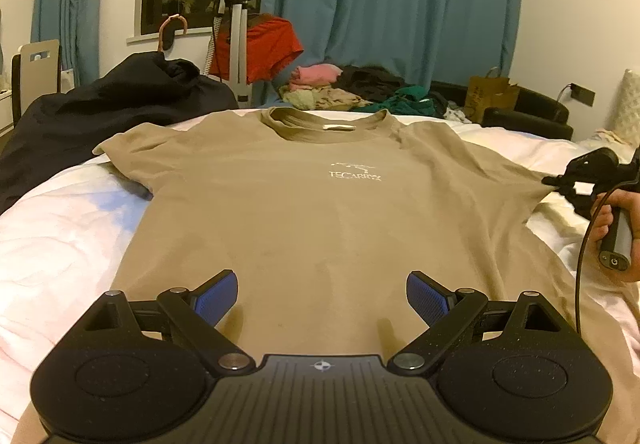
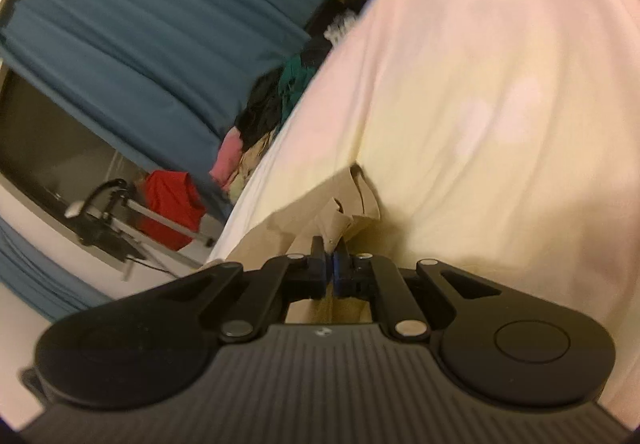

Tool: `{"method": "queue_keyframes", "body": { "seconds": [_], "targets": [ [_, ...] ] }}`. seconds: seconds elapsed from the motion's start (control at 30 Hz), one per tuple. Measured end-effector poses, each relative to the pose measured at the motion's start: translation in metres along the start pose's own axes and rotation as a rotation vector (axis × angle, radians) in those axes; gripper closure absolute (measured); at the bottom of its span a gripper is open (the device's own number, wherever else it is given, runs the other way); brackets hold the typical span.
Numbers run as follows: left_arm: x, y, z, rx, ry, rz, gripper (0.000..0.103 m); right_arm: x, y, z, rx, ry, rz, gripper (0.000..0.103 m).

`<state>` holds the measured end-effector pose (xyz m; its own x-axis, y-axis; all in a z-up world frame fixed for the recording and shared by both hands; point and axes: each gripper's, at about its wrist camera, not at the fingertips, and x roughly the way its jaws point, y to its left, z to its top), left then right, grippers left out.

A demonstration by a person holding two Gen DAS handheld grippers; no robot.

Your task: Fold clothes

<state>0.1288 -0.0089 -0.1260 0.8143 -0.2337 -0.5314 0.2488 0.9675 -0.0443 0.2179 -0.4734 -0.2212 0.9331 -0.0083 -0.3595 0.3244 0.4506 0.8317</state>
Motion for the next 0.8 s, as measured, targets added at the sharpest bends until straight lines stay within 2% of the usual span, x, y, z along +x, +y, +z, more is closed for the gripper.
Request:
{"method": "queue_keyframes", "body": {
  "seconds": [0.03, 0.1, 0.17, 0.2, 0.33, 0.43, 0.63, 0.7, 0.73, 0.8],
  "targets": [
    [-0.001, 0.000, 0.000, 0.000, -0.003, -0.002, 0.010, 0.001, -0.003, -0.002, 0.022, 0.015, 0.002, 0.092],
    [-0.003, 0.000, 0.001, -0.003, -0.011, -0.003, 0.010, 0.007, -0.005, -0.005, 0.046, 0.058, -0.005, 0.079],
    [-0.005, 0.002, 0.002, -0.010, -0.017, -0.001, 0.010, 0.011, -0.002, -0.011, 0.053, 0.077, 0.006, 0.026],
    [-0.006, 0.003, 0.002, -0.014, -0.018, -0.001, 0.010, 0.011, 0.001, -0.015, 0.049, 0.074, 0.027, 0.022],
    [-0.008, 0.004, 0.003, -0.035, -0.019, -0.007, 0.010, 0.020, 0.015, -0.025, 0.016, 0.134, 0.074, 0.020],
    [-0.008, 0.005, 0.003, -0.042, -0.021, -0.012, 0.010, 0.032, 0.021, -0.029, 0.010, 0.121, 0.069, 0.020],
    [-0.003, 0.007, 0.004, -0.066, -0.008, -0.025, 0.010, 0.055, 0.021, -0.027, -0.056, -0.043, 0.052, 0.020],
    [-0.001, 0.008, 0.003, -0.066, -0.008, -0.026, 0.010, 0.061, 0.028, -0.026, -0.111, -0.095, 0.099, 0.021],
    [0.001, 0.009, 0.003, -0.069, -0.006, -0.027, 0.010, 0.064, 0.032, -0.025, -0.146, -0.109, 0.141, 0.021],
    [0.004, 0.009, 0.004, -0.070, -0.008, -0.030, 0.010, 0.073, 0.037, -0.024, -0.197, -0.113, 0.120, 0.021]
  ]
}}
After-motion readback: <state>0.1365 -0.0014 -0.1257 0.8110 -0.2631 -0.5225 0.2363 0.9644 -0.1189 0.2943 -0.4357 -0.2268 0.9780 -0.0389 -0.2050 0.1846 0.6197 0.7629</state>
